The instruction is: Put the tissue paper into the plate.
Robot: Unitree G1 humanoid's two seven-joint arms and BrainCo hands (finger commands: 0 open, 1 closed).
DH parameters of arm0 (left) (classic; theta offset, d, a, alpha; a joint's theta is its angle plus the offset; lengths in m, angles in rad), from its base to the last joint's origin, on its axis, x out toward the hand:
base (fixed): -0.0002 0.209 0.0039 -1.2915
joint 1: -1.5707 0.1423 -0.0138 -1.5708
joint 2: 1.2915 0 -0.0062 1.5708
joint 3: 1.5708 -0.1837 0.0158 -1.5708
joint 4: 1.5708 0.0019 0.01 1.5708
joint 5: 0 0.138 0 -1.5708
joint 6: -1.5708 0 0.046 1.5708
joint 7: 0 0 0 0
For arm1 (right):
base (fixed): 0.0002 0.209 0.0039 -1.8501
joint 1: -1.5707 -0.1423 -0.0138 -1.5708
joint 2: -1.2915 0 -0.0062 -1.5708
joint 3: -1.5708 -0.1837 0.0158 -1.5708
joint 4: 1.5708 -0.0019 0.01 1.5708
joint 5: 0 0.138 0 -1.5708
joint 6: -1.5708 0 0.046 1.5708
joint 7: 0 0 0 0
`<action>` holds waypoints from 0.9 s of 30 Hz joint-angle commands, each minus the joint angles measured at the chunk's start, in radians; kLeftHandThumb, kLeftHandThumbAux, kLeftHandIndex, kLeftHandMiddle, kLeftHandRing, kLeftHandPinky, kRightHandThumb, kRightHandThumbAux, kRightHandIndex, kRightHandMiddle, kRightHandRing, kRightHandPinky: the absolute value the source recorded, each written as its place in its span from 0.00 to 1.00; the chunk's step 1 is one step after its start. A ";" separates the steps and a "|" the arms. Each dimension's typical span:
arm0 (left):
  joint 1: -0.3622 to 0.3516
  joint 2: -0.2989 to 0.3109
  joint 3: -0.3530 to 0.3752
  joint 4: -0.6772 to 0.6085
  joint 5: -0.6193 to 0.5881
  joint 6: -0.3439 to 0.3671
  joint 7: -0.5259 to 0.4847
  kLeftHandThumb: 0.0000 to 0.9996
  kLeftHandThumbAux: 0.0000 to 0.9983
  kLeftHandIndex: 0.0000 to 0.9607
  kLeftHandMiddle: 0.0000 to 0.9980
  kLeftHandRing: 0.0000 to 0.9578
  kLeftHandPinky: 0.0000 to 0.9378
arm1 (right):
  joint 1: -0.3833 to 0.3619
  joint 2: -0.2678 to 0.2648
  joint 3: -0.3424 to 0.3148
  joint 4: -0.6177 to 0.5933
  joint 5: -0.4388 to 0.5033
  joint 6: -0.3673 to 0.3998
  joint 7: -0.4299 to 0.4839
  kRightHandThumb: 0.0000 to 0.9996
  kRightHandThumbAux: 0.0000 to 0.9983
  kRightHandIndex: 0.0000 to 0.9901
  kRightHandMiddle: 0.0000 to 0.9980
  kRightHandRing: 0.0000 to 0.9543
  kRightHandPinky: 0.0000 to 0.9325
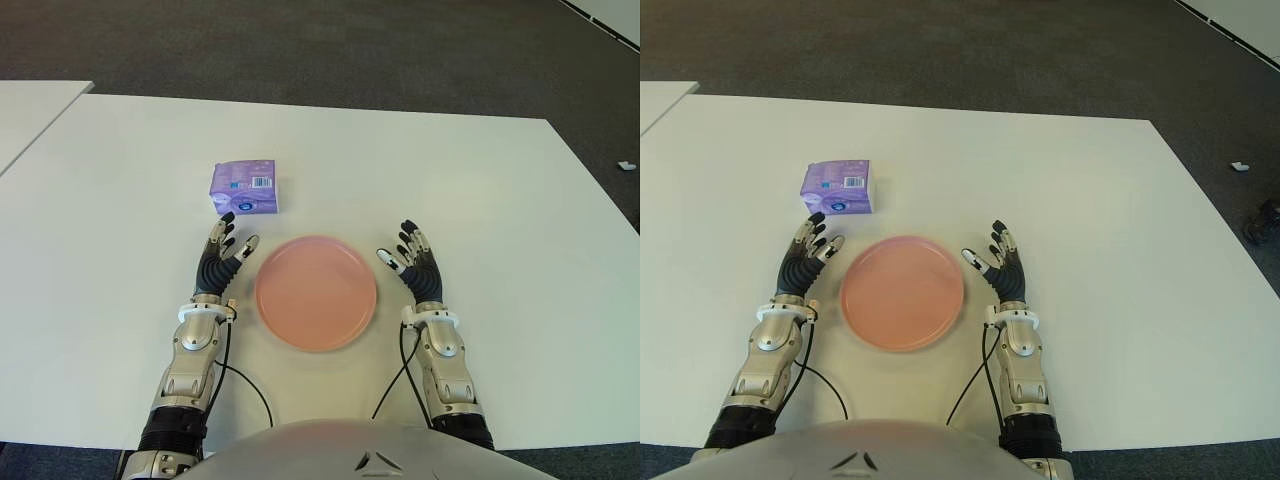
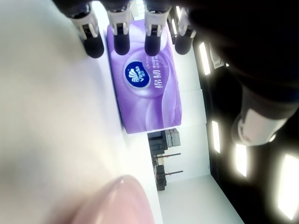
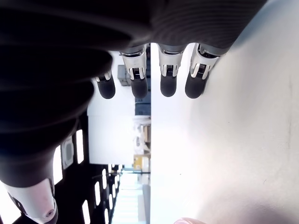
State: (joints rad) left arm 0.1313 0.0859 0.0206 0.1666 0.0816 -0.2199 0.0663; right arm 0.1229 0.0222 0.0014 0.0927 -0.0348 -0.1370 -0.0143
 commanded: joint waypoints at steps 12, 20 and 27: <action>-0.168 0.178 0.072 -0.111 0.001 -0.017 -0.106 0.04 0.62 0.00 0.00 0.00 0.00 | 0.011 0.007 0.008 0.067 -0.001 0.053 -0.007 0.04 0.70 0.00 0.00 0.00 0.01; -0.195 0.334 0.129 -0.230 0.091 -0.111 -0.131 0.04 0.62 0.00 0.00 0.00 0.00 | -0.005 0.009 0.008 0.092 -0.002 0.044 -0.014 0.04 0.70 0.00 0.00 0.00 0.02; -0.274 0.477 0.133 -0.274 0.184 -0.098 -0.191 0.06 0.54 0.00 0.00 0.00 0.00 | -0.024 0.015 0.007 0.123 0.008 0.028 -0.011 0.05 0.70 0.00 0.00 0.00 0.01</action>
State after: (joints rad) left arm -0.1100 0.5199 0.1551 -0.1040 0.2106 -0.3303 -0.1013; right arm 0.0715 0.0265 0.0042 0.1592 -0.0343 -0.1425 -0.0271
